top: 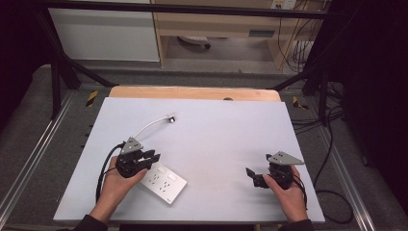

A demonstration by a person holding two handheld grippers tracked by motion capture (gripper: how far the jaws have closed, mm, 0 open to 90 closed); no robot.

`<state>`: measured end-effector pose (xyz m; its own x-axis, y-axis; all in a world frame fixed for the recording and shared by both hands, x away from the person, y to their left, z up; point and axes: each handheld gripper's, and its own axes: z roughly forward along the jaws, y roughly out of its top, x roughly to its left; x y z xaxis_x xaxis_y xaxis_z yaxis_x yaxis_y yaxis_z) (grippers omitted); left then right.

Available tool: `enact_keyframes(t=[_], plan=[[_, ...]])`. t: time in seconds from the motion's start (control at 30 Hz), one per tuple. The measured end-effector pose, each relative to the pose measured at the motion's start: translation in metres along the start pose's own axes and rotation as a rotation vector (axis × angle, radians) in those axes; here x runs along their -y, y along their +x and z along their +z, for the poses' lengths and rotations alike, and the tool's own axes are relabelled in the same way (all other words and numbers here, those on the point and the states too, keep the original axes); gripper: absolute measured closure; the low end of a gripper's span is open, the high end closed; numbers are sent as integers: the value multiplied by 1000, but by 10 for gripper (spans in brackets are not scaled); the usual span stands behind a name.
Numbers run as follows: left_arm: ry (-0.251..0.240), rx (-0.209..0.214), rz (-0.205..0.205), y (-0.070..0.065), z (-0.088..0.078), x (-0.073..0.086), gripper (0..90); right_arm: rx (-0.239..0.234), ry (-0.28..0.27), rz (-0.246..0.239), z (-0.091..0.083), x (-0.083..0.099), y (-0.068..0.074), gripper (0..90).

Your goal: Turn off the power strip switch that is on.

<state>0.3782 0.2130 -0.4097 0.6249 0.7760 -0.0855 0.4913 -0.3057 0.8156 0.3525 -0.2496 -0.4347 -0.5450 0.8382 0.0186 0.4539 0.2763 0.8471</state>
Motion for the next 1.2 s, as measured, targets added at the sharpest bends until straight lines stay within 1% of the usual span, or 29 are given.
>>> enact_keyframes(t=[0.07, 0.13, 0.3, 0.47, 0.5, 0.57, 0.63, 0.67, 0.77, 0.9, 1.0, 1.1, 1.2], plan=[[-7, -10, -10, 0, -1, -1, 590, -1, 0, 0, 0, 0, 0, 50], [-18, 8, -19, 0, -1, -1, 570, 0, 1, 0, 0, 0, 0, 50], [-40, 26, -24, -1, -2, -3, 507, 0, 2, 1, 0, 0, 0, 50], [-42, 35, -33, -2, -1, -4, 395, 0, 2, 1, 0, 0, 0, 50], [-46, 42, -37, -2, -1, -4, 376, 0, 2, 0, 0, 0, 0, 49], [-52, 31, -33, -3, -1, -5, 336, 0, 1, -2, 0, 0, 0, 50], [-58, 32, -40, -3, -1, -6, 291, -1, 2, 0, 0, 0, 0, 49], [-59, 25, -41, -3, -1, -6, 263, 0, 2, 0, 0, 0, 0, 49], [-58, 31, -58, -3, -1, -7, 201, 0, 2, -1, 0, 0, 0, 49], [-68, 22, -63, -4, -2, -8, 108, 0, 2, -2, 0, 0, 0, 49], [-105, 18, -65, -5, -3, -10, 72, 0, 2, -2, 0, 0, 0, 49], [-159, 0, -48, -5, -5, -11, 71, 1, 2, -3, 0, 0, 0, 48], [-185, -19, -42, -5, -7, -11, 73, 1, 3, -1, 0, 0, 0, 48]])
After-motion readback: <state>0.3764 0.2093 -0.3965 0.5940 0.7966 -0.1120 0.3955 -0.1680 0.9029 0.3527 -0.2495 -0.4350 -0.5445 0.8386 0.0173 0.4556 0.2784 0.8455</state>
